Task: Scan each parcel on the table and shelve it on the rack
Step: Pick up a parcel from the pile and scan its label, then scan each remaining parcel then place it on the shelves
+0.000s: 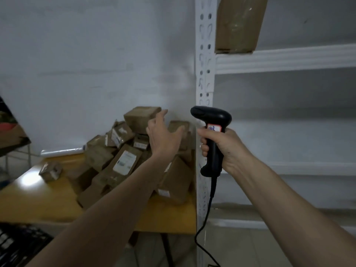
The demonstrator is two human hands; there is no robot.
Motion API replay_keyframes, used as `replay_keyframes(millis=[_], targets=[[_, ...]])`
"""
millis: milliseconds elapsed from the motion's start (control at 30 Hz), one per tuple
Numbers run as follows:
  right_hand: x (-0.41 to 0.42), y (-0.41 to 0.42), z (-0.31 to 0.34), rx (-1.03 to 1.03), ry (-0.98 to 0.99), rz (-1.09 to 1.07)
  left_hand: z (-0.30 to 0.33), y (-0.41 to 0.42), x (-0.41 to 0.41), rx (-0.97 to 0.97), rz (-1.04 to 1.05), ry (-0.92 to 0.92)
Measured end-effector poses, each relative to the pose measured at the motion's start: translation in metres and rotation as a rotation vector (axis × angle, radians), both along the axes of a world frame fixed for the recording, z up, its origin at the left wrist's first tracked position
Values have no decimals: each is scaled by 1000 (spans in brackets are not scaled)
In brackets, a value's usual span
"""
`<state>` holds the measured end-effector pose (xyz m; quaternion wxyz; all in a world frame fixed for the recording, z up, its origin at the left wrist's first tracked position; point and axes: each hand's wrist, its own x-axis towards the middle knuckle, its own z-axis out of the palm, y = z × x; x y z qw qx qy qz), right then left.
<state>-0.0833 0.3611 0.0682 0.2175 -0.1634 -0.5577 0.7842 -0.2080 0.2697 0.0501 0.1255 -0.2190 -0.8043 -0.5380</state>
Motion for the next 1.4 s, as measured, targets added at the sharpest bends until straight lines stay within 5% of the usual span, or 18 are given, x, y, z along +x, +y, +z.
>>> replay_keyframes(millis=[400, 967, 1400], targets=[[-54, -33, -114, -117, -305, -8, -115, -52, -49, -313, 35, -361], [-154, -19, -185, -185, -522, -141, -233, -29, -164, -614, -23, -870], [-176, -7, -211, -267, -552, -237, -298, 13, -205, -526, -139, -1023]])
